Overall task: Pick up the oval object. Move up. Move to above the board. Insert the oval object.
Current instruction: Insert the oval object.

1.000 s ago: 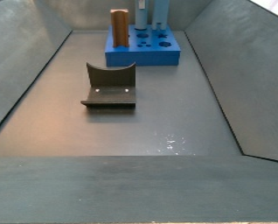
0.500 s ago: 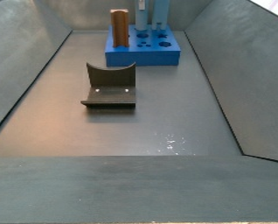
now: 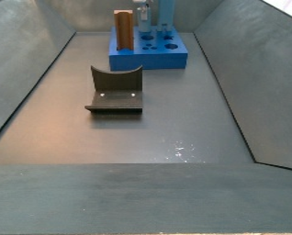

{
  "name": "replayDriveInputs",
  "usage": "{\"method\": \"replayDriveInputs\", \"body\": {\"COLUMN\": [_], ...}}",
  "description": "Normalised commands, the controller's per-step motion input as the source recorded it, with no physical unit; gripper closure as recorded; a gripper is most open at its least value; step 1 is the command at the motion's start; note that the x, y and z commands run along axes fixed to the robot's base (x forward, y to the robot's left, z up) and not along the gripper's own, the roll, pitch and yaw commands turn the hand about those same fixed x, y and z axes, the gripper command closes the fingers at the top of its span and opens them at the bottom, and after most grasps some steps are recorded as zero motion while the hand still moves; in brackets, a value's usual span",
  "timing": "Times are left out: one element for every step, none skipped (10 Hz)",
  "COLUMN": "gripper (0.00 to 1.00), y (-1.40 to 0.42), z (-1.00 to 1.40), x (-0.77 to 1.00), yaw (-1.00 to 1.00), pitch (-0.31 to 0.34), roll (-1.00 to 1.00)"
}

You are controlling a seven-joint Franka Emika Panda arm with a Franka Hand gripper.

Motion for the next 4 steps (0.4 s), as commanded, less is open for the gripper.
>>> {"method": "replayDriveInputs", "body": {"gripper": [1.0, 1.0, 1.0, 1.0], "y": [0.0, 0.0, 0.09, 0.0], "z": [-0.56, -0.13, 0.0, 0.0], "x": [0.11, 0.06, 0.03, 0.0], "yaw": [0.0, 0.0, -0.07, 0.0], "pitch": [-0.107, -0.051, 0.0, 0.0], "roll": [0.0, 0.0, -0.07, 0.0]}}
